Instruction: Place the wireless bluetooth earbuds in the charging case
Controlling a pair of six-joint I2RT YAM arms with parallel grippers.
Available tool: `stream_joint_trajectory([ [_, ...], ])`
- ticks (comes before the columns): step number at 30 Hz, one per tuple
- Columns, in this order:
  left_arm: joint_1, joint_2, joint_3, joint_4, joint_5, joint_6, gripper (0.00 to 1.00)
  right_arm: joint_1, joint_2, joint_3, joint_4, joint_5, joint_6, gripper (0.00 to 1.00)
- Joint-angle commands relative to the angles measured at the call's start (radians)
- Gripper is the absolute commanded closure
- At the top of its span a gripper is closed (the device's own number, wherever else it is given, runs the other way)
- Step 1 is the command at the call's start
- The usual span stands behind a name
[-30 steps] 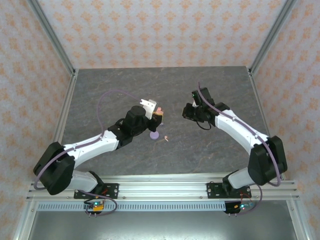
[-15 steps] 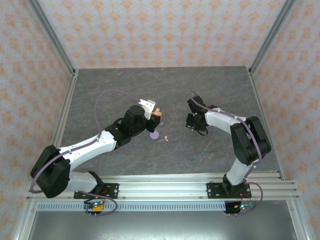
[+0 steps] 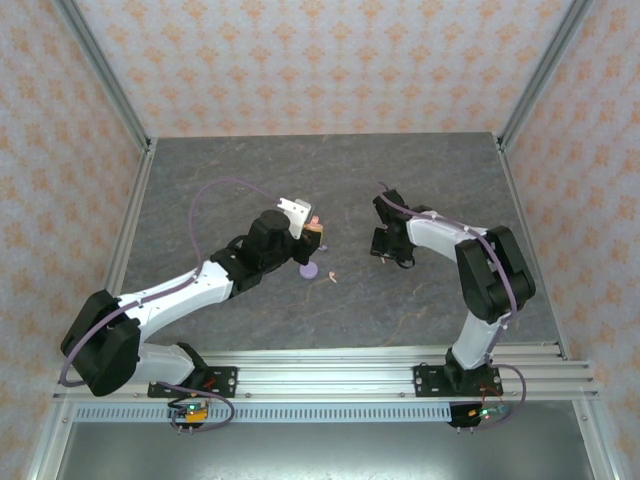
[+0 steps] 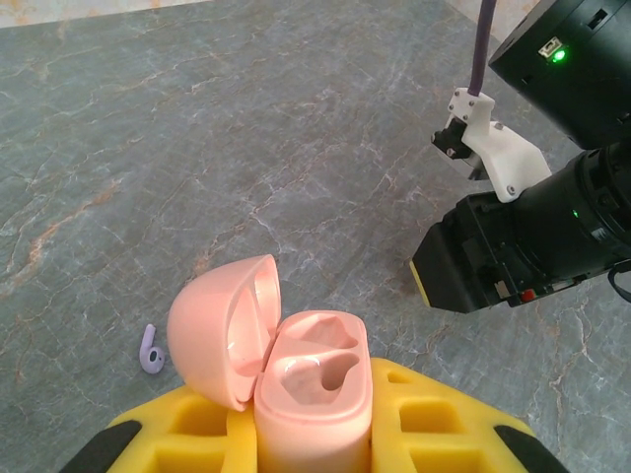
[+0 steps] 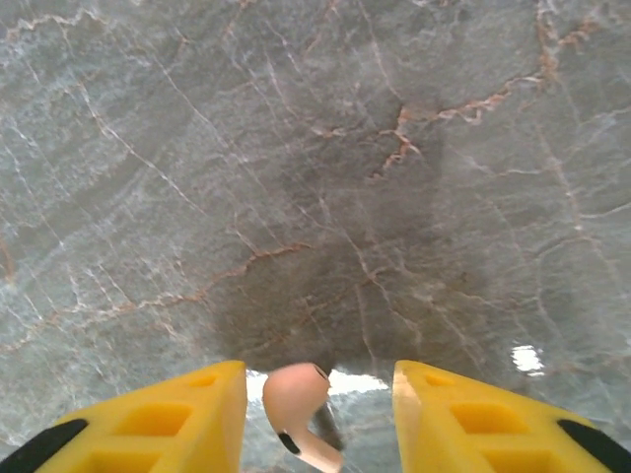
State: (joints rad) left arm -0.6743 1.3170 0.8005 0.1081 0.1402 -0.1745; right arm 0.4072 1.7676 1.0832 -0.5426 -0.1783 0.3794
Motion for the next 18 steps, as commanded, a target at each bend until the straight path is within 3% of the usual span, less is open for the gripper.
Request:
stream_joint_trajectory([
  [1,-0.005,-0.029,0.033,-0.019,-0.028,0.013,0.86,-0.009,0.026,0.085,-0.151,0.022,-0.132,0.54],
  [9,-0.005,-0.041,0.029,-0.012,-0.021,0.012,0.86,-0.009,0.113,0.230,-0.316,-0.068,-0.346,0.55],
  [18,-0.005,-0.046,0.027,-0.010,-0.017,0.012,0.86,-0.007,0.170,0.287,-0.344,-0.054,-0.344,0.60],
])
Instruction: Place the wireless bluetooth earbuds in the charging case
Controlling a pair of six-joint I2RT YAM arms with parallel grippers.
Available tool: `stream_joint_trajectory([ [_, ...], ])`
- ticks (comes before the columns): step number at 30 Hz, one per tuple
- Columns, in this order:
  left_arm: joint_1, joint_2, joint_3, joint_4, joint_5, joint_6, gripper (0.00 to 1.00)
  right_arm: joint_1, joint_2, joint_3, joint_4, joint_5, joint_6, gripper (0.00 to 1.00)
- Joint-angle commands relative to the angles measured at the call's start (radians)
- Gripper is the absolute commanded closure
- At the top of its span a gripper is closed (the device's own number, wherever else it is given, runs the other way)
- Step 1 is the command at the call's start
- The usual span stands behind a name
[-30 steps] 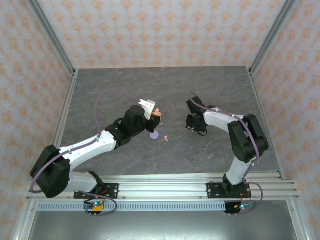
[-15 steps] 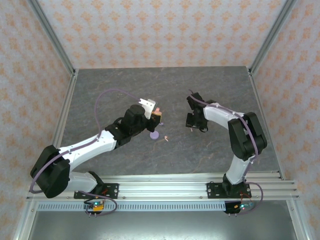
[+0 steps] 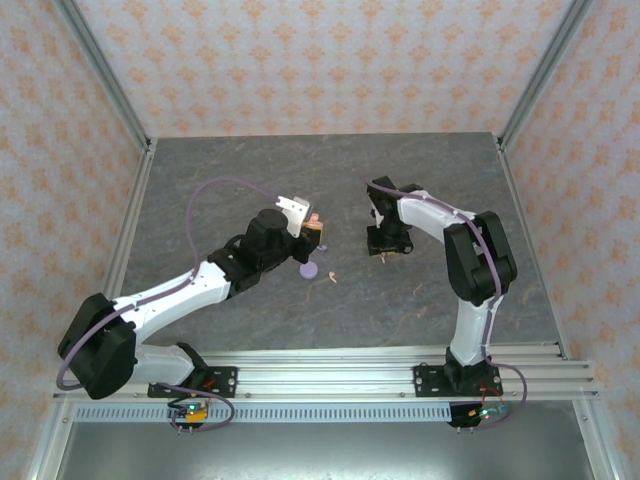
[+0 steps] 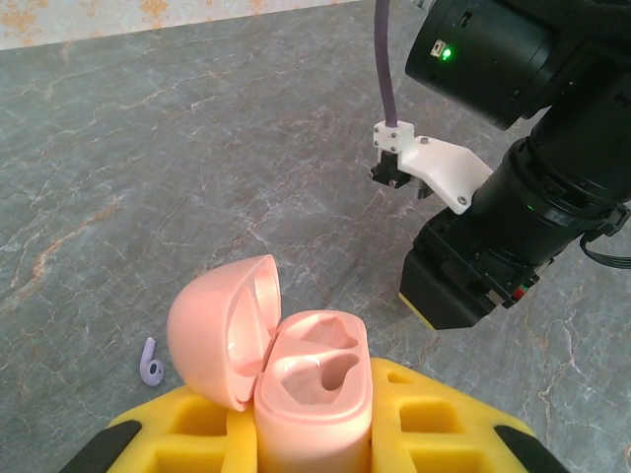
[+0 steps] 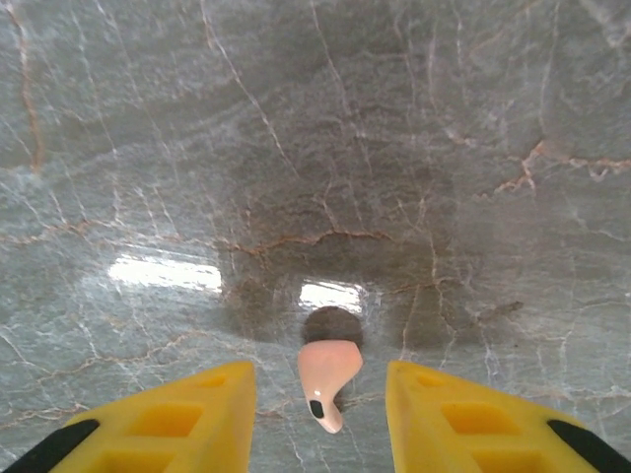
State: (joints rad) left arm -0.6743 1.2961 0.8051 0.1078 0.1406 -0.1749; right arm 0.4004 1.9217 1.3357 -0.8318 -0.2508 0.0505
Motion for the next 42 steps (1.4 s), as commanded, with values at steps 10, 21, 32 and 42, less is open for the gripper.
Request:
stream_joint_trajectory([
  [10,-0.005,-0.023,0.026,-0.011,-0.018,0.012,0.86,0.006,0.049,0.057,-0.056,0.039,0.007,0.63],
  [21,-0.005,-0.022,0.028,-0.014,-0.018,0.009,0.86,0.007,0.075,0.063,-0.055,0.047,0.024,0.67],
  [32,-0.005,-0.023,0.026,-0.016,-0.019,0.006,0.86,0.009,0.104,0.038,-0.044,0.068,0.053,0.74],
  [42,-0.005,-0.021,0.026,-0.020,-0.019,0.009,0.86,-0.006,0.076,0.008,-0.001,0.072,0.126,0.82],
])
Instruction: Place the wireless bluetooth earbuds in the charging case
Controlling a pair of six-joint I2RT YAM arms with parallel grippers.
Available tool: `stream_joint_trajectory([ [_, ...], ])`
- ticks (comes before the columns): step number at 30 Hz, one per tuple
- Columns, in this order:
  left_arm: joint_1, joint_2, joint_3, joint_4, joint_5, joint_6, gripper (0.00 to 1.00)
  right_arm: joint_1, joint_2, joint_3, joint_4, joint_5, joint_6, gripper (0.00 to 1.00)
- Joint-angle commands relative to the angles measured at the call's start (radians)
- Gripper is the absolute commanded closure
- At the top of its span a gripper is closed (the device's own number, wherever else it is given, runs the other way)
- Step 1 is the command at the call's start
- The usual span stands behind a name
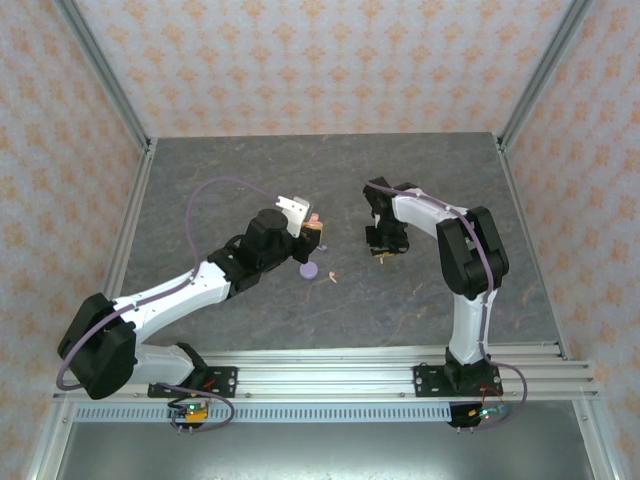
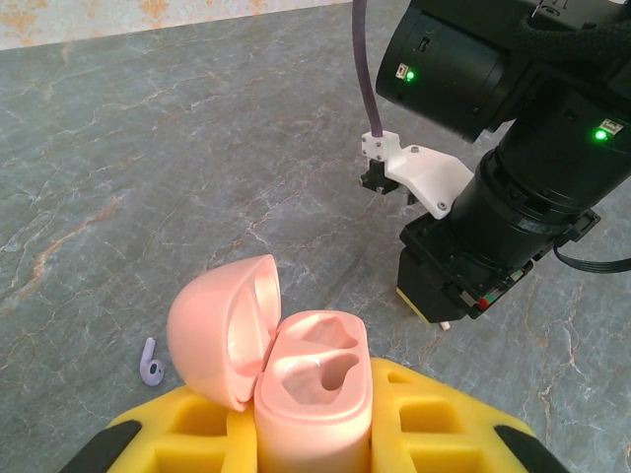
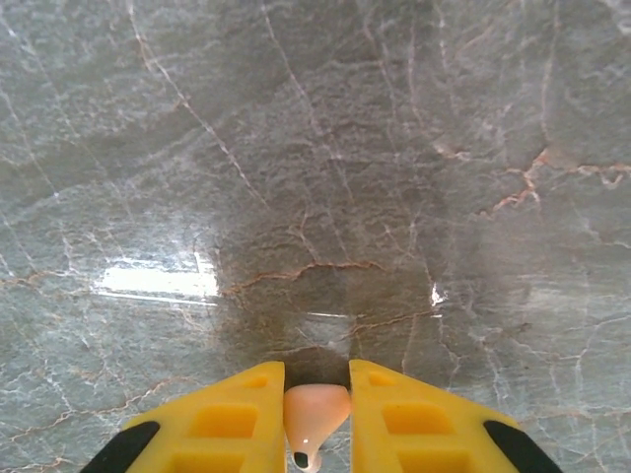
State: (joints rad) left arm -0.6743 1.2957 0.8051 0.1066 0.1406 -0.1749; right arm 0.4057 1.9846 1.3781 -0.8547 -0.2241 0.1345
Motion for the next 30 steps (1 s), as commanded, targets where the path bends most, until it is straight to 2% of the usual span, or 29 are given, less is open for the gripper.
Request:
stream_joint_trajectory([
  [1,-0.005,-0.021,0.025,-0.018,-0.019,0.009,0.86,-0.017,-0.003,-0.045,0.035,0.042,0.052,0.82],
  [9,-0.005,0.004,0.003,0.043,0.002,-0.012,0.86,-0.038,-0.152,-0.140,0.150,-0.051,0.117,0.82],
  [16,-0.004,0.024,-0.077,0.207,0.034,-0.029,0.86,-0.039,-0.309,-0.210,0.262,-0.188,0.138,0.82],
  [22,0.010,0.026,-0.169,0.418,0.161,-0.083,0.85,-0.038,-0.446,-0.232,0.342,-0.323,0.153,0.82],
  [30,0.010,0.033,-0.195,0.512,0.279,-0.065,0.86,-0.038,-0.606,-0.237,0.454,-0.493,0.192,0.81],
])
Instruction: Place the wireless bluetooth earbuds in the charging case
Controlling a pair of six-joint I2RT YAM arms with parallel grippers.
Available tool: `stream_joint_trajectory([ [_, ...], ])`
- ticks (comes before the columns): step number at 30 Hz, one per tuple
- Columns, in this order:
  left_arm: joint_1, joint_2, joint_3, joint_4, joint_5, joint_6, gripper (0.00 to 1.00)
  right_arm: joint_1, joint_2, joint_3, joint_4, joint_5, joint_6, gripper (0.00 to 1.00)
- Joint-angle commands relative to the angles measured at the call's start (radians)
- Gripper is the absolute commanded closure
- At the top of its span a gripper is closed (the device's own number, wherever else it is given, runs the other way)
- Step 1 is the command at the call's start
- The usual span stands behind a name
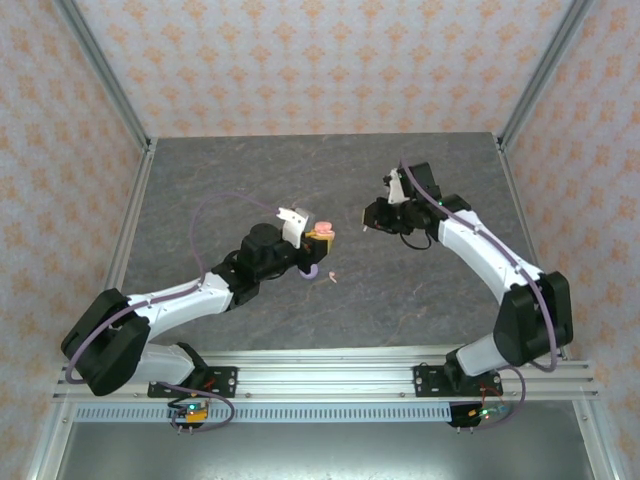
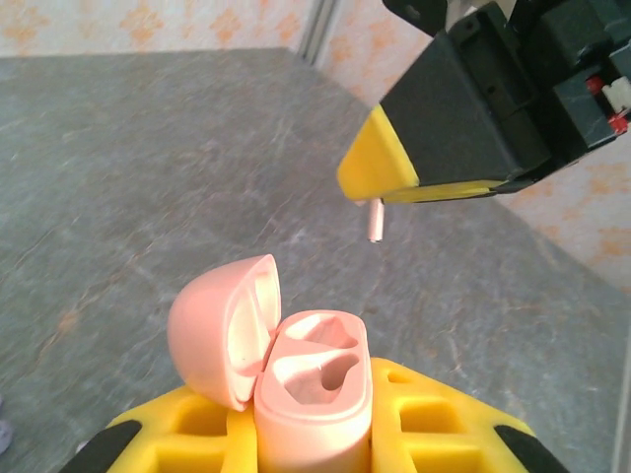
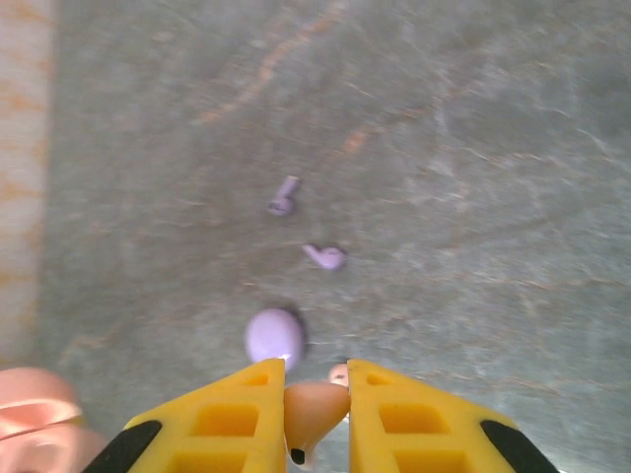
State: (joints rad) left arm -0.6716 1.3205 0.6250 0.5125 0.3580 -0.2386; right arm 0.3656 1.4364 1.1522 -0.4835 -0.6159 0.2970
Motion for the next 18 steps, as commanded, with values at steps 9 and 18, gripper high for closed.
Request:
stream_joint_trajectory([
  [9,0.007,0.047,0.041,0.117,0.137,-0.003,0.86,0.022,-0.153,-0.005,0.128,-0.166,0.055,0.81],
  [18,0.006,0.071,0.096,0.125,0.147,-0.016,0.86,0.078,-0.148,0.012,0.131,-0.163,0.052,0.81],
])
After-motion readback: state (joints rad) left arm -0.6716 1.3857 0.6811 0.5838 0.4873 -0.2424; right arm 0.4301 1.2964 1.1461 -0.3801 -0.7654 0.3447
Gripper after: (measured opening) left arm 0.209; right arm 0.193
